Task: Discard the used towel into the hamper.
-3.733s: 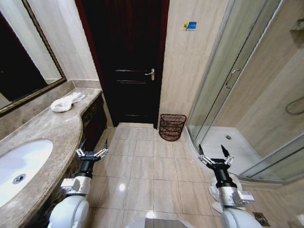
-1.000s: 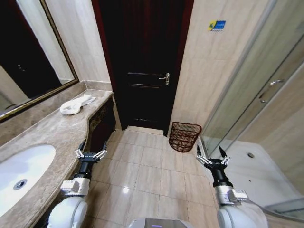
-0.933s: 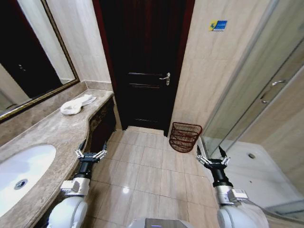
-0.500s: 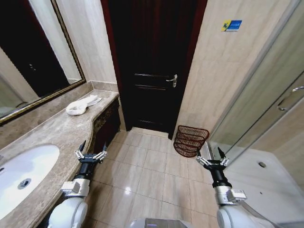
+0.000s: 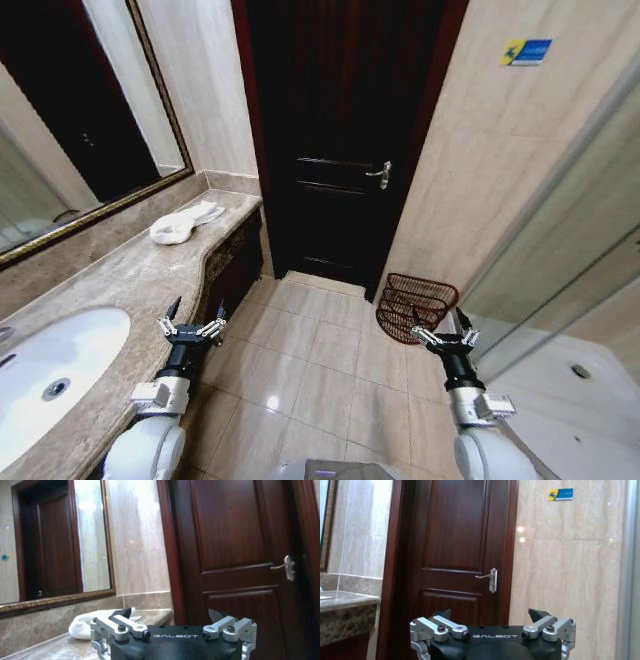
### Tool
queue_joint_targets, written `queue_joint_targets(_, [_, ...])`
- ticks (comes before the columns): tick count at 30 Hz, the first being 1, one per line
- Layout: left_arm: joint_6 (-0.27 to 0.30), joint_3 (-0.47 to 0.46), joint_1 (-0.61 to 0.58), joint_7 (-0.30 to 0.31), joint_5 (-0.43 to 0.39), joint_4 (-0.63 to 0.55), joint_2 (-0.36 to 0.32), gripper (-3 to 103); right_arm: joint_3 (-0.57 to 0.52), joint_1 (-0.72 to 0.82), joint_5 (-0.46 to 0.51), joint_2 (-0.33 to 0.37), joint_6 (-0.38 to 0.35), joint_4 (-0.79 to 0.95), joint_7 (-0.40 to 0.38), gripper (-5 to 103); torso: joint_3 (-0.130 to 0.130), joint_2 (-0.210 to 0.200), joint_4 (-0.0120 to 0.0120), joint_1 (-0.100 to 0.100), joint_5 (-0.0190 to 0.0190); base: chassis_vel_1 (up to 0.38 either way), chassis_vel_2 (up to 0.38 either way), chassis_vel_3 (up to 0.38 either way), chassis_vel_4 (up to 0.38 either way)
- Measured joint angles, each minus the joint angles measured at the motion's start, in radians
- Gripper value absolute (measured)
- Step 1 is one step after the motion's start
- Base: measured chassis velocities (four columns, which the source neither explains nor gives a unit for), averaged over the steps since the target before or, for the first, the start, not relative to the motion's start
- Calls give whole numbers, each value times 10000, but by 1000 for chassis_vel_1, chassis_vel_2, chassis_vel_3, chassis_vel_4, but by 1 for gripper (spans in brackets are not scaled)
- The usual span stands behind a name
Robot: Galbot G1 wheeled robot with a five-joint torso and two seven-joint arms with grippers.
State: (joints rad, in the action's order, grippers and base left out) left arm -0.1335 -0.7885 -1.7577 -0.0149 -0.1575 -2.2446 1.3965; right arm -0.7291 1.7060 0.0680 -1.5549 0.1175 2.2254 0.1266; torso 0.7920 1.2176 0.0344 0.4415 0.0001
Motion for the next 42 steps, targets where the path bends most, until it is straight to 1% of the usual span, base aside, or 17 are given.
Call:
queue_joint_targets(3, [127, -2, -2, 53, 22, -66, 12, 100, -10, -4, 0, 14, -1, -17, 13, 100, -1, 0, -2, -1, -3, -98, 135, 138, -96])
queue_joint_targets(5, [270, -7, -4, 131, 66, -133, 46, 100, -47, -9, -1, 24, 0, -44, 197, 100, 0, 0, -1, -1, 1, -103, 146, 139, -111])
queue_joint_targets(9, [335, -8, -15, 225, 82, -171, 62, 100, -43, -11, -4, 25, 7, -53, 327, 100, 0, 0, 0, 0, -1, -109, 139, 132, -116])
queue_joint_targets(27, [318, -4, -30, 229, 88, -177, 45, 100, -24, -14, 13, 19, 43, -58, 337, 100, 0, 0, -2, 0, 0, -116, 140, 137, -121])
queue_joint_targets(30, [316, -4, -18, 227, 79, -177, 16, 100, -57, -13, 20, 15, 43, -16, 333, 100, -1, 1, -3, -1, -3, -85, 147, 190, -81])
queue_joint_targets(32, [296, -3, -21, 227, 72, -169, 8, 100, -68, -23, 21, 16, 43, 2, 330, 100, 0, 0, 0, 0, 4, -65, 181, 203, -70])
queue_joint_targets(35, [273, -3, -41, 241, 57, -133, -4, 100, -61, -33, 10, 12, 36, 19, 328, 100, 0, 0, 0, 0, -3, -73, 196, 214, -46])
queue_joint_targets(38, [228, -3, -61, 251, 51, -107, -8, 100, -24, -72, -18, 0, 19, 22, 328, 100, 0, 0, 0, 1, 3, -48, 210, 213, -60])
queue_joint_targets(39, [215, -4, -65, 253, 50, -103, -4, 100, -7, -91, -26, -7, 12, 17, 328, 100, 0, 0, -2, 1, -3, -43, 206, 205, -60])
queue_joint_targets(42, [204, -7, -68, 254, 50, -103, 7, 100, 4, -139, -31, -6, -8, -4, 327, 100, 0, 0, -1, -1, 1, -18, 218, 207, -33])
